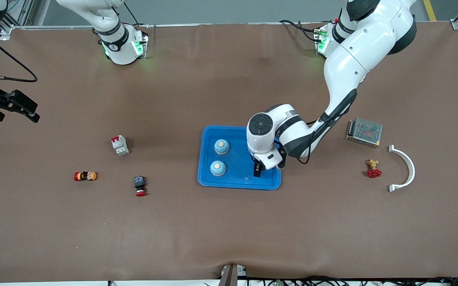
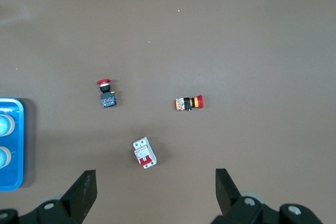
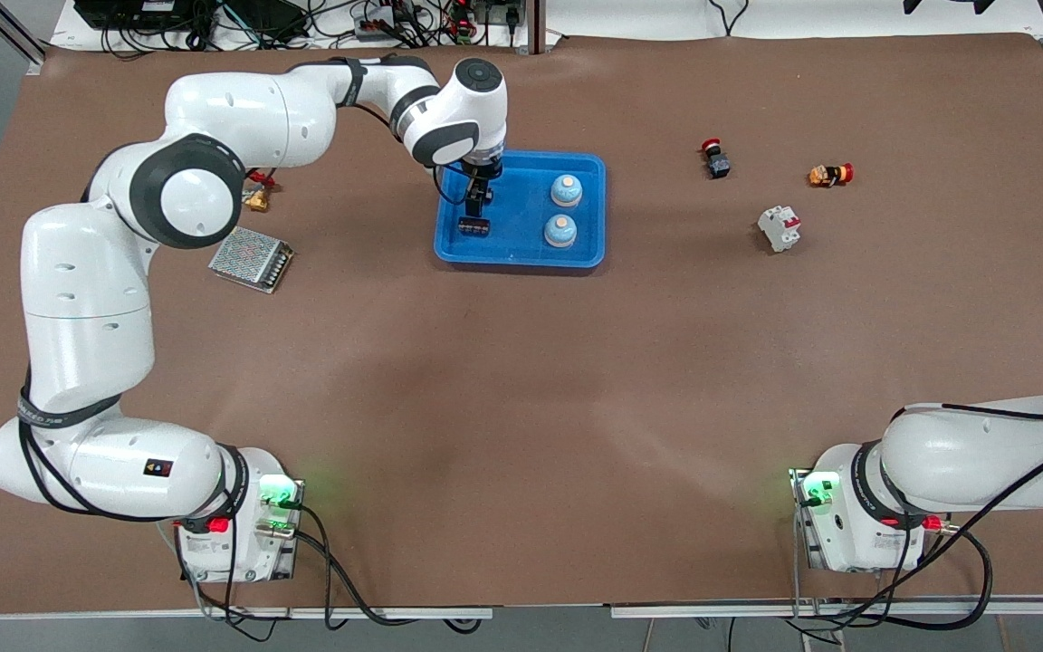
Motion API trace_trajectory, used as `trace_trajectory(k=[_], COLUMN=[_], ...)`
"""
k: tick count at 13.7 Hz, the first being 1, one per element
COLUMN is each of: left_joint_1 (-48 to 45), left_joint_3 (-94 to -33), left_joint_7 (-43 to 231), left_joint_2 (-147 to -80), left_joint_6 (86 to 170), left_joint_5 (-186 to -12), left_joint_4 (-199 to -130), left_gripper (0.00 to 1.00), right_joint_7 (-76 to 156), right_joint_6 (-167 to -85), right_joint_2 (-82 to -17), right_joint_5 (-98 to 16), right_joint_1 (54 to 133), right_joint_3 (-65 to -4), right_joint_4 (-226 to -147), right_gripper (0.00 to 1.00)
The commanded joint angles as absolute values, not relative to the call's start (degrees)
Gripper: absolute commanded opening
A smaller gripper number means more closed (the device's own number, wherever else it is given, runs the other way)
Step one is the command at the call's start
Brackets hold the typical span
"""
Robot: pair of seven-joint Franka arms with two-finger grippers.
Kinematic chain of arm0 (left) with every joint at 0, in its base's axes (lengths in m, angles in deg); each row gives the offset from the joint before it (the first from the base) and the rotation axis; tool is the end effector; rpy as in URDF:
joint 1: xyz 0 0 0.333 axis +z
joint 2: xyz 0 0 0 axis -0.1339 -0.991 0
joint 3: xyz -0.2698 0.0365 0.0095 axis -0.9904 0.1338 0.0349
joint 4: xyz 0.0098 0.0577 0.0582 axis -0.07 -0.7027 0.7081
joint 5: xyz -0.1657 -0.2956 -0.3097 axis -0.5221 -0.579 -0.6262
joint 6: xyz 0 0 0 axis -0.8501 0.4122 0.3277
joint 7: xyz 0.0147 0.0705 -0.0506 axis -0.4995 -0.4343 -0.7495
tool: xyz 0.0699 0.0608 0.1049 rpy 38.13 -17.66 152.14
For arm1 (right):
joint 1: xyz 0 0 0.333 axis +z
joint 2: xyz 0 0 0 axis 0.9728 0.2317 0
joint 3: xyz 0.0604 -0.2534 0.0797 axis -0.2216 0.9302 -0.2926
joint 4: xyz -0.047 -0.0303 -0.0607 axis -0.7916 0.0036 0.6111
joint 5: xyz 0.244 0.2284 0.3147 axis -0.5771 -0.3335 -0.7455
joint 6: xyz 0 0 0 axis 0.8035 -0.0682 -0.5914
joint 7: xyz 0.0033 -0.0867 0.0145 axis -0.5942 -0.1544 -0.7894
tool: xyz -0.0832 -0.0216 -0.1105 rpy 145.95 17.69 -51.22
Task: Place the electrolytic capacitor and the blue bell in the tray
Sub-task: 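Open the left gripper and lift it away from the capacitor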
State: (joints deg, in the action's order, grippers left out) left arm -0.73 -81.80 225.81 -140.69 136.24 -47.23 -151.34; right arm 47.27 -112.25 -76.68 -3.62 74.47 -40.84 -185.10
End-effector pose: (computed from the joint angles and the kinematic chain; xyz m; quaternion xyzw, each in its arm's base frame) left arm 0.5644 -0.4611 0.0891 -0.7753 -0.6298 -0.0465 0.0048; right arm 0.6274 -0.0115 0.5392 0.9971 -0.0263 0.0712 0.0027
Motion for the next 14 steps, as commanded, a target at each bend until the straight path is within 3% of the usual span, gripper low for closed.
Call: trace_trajectory(k=[1, 9, 14], left_joint_1=[-0.75, 3.46, 14.43], left_joint_3=[-81.76, -82.99, -90.62], left_joint_7=[223.93, 206.28, 190.55], left_joint_2=[-141.0, -137.49, -134.24], left_joint_6=[135.44, 125.16, 117.34], left_joint_5=[-48.22, -58.86, -60.36], left_joint_4=[-148.89, -143.53, -143.53], left_gripper=[1.0, 1.0, 1.0], right_joint_7=[47.95, 47.95, 48.03], right_joint_6=[-111.88, -111.96, -111.96], right_joint_2=[-76.33, -76.33, -76.33], right_joint_5=[-3.93, -3.93, -3.93], right_joint_1=[74.32, 74.41, 74.76], right_joint_3=[-41.13, -41.13, -41.21], right_joint_4=[-184.28, -184.19, -184.19], right_gripper=[1.0, 1.0, 1.0])
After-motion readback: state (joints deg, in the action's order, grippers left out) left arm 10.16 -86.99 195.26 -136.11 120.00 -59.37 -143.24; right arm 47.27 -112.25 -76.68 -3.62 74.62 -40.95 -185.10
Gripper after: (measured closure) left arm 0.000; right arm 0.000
